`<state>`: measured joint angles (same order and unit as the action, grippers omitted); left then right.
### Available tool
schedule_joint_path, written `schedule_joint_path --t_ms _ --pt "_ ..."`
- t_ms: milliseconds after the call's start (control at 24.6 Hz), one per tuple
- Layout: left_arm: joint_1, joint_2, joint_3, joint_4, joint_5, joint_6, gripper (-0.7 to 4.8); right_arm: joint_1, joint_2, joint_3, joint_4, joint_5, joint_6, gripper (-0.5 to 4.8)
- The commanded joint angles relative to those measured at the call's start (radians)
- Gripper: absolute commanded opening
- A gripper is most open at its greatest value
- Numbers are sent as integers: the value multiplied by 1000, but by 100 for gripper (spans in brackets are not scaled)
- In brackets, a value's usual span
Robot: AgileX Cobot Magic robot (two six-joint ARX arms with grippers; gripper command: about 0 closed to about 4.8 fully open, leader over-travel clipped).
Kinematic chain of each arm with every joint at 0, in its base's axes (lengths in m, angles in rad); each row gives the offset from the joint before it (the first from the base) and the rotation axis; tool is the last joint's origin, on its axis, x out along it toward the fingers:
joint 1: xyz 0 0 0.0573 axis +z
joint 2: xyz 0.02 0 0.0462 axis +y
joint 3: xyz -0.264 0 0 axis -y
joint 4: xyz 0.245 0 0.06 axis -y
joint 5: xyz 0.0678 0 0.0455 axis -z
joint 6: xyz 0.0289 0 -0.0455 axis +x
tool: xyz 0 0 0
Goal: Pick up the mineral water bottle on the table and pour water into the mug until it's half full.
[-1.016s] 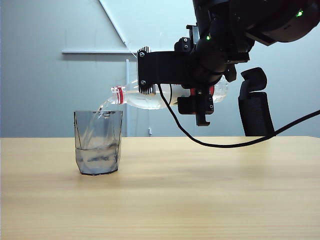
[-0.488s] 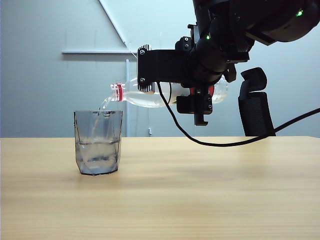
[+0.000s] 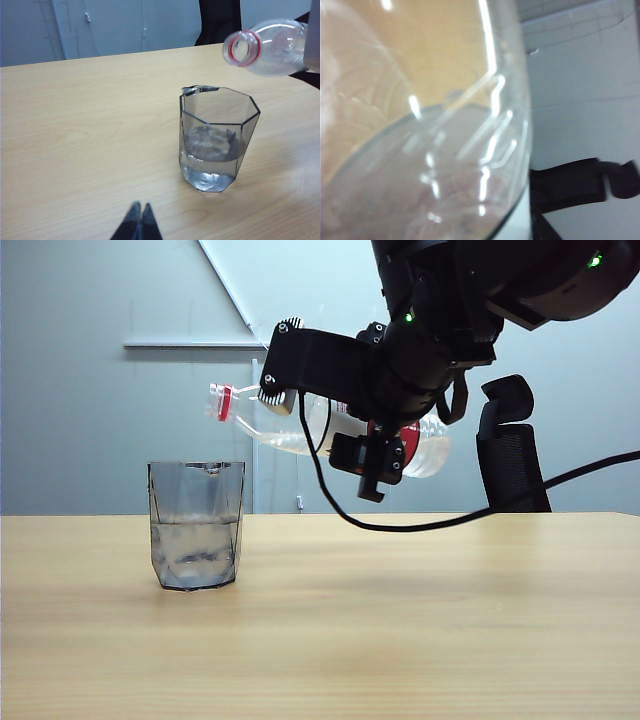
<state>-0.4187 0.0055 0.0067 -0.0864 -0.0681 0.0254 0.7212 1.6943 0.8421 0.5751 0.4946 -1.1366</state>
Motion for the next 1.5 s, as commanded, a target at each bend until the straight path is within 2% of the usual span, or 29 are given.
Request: schedule_joint_path --t_ms 41,244,284,325,366,406,447,488,569,610,691,813,894,1504 --pt "1 0 2 13 2 -3 -2 11 -11 9 16 2 180 323" --pt "1 0 2 13 1 -3 -2 20 -35 9 -31 22 478 324" --pt "1 1 2 13 2 -3 -2 20 -43 9 -41 19 560 323" --pt "1 1 2 13 2 -3 -2 18 -61 8 -49 4 708 323" --pt "1 0 2 13 2 -3 -2 16 -68 6 -48 -3 771 324" --pt "1 1 2 13 2 -3 -2 5 -82 -1 -44 -30 908 324" --pt "1 0 2 13 2 -3 -2 -4 -89 -7 -44 -50 957 324" --pt "1 0 2 13 2 -3 -2 -22 -92 -22 -37 -98 1059 324" --pt "1 0 2 13 2 -3 -2 -50 -92 -63 10 -164 1149 324" --pt "1 0 2 13 2 -3 -2 -55 -92 -82 40 -177 1167 324" --pt "0 0 2 13 2 -3 -2 -66 -92 -178 218 -182 1194 324" --pt "1 1 2 13 2 -3 -2 -84 -91 -277 396 -183 1260 324" --pt "1 0 2 13 2 -3 -2 -97 -91 -320 454 -182 1292 328" --pt "1 0 2 13 2 -3 -2 -113 -48 -354 480 -184 1328 335"
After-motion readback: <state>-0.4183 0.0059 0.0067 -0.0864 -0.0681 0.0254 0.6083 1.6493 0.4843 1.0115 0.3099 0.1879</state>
